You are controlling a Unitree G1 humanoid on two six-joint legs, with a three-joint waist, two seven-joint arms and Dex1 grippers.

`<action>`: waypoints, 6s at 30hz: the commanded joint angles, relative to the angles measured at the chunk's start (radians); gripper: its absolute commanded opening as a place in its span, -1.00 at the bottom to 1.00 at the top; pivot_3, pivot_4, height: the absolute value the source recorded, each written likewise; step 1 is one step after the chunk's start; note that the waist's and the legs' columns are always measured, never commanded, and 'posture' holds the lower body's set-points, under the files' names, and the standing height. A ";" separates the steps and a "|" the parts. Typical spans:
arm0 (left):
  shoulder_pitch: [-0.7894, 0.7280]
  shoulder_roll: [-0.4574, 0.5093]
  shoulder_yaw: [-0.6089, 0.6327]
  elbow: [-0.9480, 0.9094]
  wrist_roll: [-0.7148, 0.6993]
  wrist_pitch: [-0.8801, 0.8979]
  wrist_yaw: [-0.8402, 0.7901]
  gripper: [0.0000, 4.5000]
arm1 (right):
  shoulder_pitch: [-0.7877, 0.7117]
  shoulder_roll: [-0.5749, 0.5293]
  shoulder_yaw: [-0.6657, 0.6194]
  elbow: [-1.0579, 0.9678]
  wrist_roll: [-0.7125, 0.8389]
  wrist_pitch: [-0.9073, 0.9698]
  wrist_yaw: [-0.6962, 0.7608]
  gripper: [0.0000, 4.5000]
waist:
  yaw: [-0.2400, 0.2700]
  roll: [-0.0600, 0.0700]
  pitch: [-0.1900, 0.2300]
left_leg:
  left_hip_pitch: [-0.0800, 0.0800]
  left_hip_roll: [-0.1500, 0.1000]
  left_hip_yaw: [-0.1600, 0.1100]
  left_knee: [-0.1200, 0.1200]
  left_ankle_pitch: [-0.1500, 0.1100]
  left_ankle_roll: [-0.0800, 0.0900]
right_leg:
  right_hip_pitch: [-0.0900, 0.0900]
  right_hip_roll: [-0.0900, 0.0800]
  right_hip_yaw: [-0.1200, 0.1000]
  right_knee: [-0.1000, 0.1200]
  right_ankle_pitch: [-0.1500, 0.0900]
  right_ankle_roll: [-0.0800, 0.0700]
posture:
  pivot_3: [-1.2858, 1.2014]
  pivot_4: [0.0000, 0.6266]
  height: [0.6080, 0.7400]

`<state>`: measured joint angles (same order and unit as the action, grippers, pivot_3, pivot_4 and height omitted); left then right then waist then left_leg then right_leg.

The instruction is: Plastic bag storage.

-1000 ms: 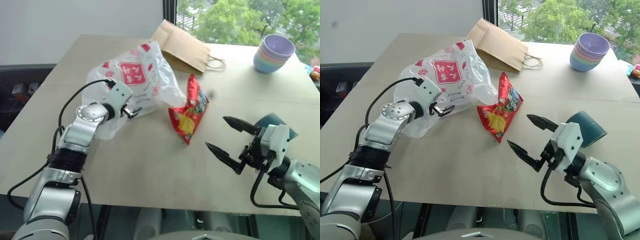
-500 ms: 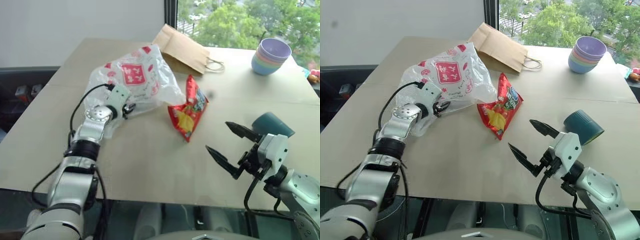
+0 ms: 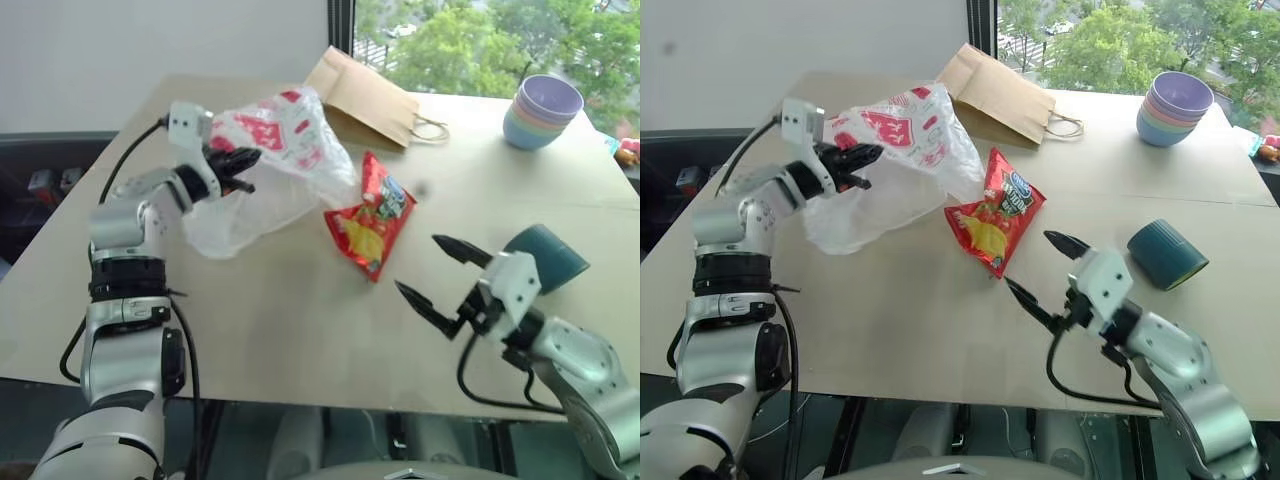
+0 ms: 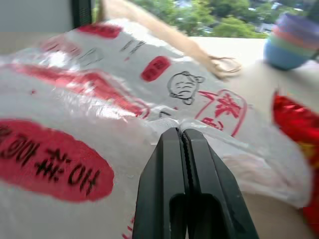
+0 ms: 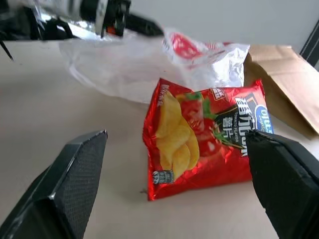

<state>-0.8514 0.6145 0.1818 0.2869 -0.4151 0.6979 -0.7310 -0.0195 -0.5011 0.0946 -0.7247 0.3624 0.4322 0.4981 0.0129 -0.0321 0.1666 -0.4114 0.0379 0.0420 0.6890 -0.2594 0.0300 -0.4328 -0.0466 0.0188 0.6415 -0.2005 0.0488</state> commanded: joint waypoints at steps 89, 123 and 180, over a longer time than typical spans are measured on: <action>0.093 -0.029 -0.066 -0.279 0.072 0.141 0.204 -0.99 | -0.410 0.483 0.282 0.575 -0.658 0.327 -0.611 1.00 | -0.029 0.000 0.000 | -0.004 -0.001 0.001 -0.005 0.002 -0.003 | -0.008 0.000 0.002 0.002 0.003 0.003 | 0.03 -0.52 1.00; -0.155 -0.129 -0.007 -0.037 0.032 0.162 0.239 -1.00 | -0.179 -0.124 -0.039 -0.061 -0.128 0.037 0.164 -0.99 | -0.024 0.000 0.001 | -0.003 0.000 -0.001 -0.004 0.002 -0.003 | -0.005 0.002 0.001 0.001 0.002 0.004 | 0.03 -0.52 1.00; 0.191 0.200 0.145 -0.373 -0.174 0.265 0.106 0.71 | -1.372 0.544 0.429 1.990 -0.924 -0.779 -0.236 -1.00 | -0.066 0.000 0.004 | -0.005 -0.001 0.003 -0.011 0.006 -0.011 | -0.014 -0.002 0.005 0.005 0.004 0.001 | 0.03 -0.52 1.00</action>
<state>-0.6535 0.7990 0.3128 -0.0473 -0.5914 0.9919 -0.6255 -1.3795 0.0255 0.5408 1.2666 -0.5851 -0.3316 0.2279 -0.0533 -0.0317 0.1708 -0.4167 0.0369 0.0453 0.6774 -0.2535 0.0194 -0.4471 -0.0482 0.0237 0.6458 -0.1967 0.0500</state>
